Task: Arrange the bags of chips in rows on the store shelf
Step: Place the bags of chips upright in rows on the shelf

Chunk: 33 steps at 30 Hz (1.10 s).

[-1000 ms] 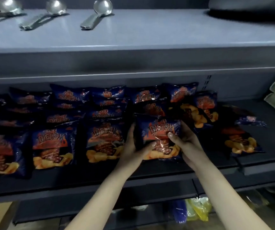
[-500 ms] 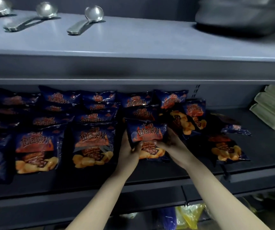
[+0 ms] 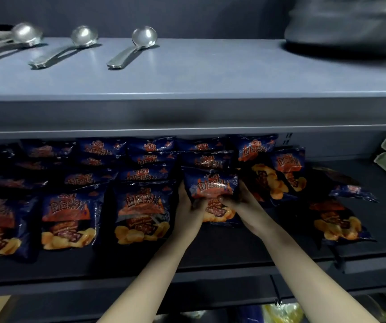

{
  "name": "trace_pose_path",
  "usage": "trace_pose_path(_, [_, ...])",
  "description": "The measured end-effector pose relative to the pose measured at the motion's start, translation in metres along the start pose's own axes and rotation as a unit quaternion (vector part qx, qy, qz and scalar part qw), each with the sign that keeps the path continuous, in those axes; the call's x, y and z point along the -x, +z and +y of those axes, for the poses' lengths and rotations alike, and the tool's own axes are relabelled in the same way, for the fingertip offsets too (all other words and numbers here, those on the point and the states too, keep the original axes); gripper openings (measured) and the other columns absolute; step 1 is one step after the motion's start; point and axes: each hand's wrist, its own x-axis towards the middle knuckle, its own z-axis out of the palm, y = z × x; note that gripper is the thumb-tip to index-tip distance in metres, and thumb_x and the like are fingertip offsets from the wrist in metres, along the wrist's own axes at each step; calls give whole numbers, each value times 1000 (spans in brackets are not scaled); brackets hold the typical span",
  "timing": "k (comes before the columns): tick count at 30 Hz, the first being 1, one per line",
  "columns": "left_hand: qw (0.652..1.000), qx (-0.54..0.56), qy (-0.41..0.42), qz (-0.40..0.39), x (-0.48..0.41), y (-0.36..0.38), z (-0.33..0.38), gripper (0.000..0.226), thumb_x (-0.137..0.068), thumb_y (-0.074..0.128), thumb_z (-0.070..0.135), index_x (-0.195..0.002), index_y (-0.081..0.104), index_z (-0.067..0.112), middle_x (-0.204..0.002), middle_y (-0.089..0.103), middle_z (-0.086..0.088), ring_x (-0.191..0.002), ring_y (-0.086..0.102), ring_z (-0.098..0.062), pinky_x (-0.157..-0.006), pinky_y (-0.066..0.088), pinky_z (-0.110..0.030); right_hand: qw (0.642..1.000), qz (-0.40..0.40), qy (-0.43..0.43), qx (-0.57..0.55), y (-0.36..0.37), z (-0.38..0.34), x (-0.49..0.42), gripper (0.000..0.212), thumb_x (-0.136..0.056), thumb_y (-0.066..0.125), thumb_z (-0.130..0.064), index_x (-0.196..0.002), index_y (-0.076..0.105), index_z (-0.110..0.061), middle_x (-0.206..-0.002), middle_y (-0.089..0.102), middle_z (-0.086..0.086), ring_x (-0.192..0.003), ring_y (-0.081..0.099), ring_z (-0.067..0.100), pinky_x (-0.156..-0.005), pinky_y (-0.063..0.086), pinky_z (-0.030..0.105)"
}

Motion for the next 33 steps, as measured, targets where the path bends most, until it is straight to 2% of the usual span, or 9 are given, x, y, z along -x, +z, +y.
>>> trace_pose_path(3, [1000,-17,-6,3,0,3,-6,74,-89,59,10,-148,16,18,-133,46,4,-118,46,-7,-89,38,-7,1000,9,3,0,7,2,1,78,-74,72,-19,-141,33,-24,-132,54,0,-125,49,18,-104,41,40])
trace_pose_path(7, [1000,-11,9,15,0,10,-9,74,-89,60,19,-148,16,21,-131,46,5,-120,47,-11,-99,39,-24,1000,15,-10,17,13,5,2,79,-71,71,-26,-141,34,-29,-135,53,-3,-126,48,14,-107,38,45])
trace_pose_path(12, [999,-12,7,43,4,15,-13,76,-83,58,30,-147,17,23,-132,49,4,-114,50,-5,-92,38,-10,998,39,-21,50,17,12,7,68,-84,60,-17,-143,30,-31,-135,52,-4,-127,47,13,-108,38,45])
trace_pose_path(19, [997,-43,5,57,4,14,-21,77,-77,54,41,-145,24,22,-136,50,-1,-122,49,-17,-103,39,-35,995,60,-23,70,20,17,8,67,-90,58,-13,-146,24,-31,-136,50,-5,-127,46,11,-107,38,36])
trace_pose_path(23, [995,-68,10,66,8,13,-21,83,-73,50,56,-145,25,22,-134,51,-1,-122,50,-18,-102,41,-36,994,78,-33,63,24,15,13,79,-90,58,-9,-149,11,-32,-141,43,-10,-130,40,5,-105,35,24])
trace_pose_path(27, [978,-149,100,102,8,14,-23,79,-82,58,38,-148,20,16,-144,40,-6,-135,37,-19,-109,35,-43,982,149,-73,92,30,13,25,88,-86,63,-5,-149,5,-26,-140,34,-25,-129,29,-10,-101,29,5])
trace_pose_path(29, [969,-183,124,109,13,16,-21,86,-82,66,23,-149,12,10,-152,27,-13,-141,23,-21,-114,27,-40,974,170,-98,109,29,12,29,87,-84,63,-2,-150,10,-22,-150,28,-12,-137,24,-4,-112,28,18])
trace_pose_path(31, [962,-201,150,108,17,18,-21,93,-80,70,14,-147,6,12,-155,14,-11,-142,13,-17,-115,18,-23,973,177,-112,100,26,7,33,85,-83,62,2,-149,14,-20,-151,25,-10,-140,23,1,-115,26,29])
trace_pose_path(33, [944,-225,211,120,20,17,-22,96,-77,72,9,-148,7,12,-155,12,-11,-142,12,-15,-111,16,-10,972,182,-117,87,22,-1,38,82,-83,60,4,-148,17,-22,-146,29,-17,-136,26,-4,-114,26,25])
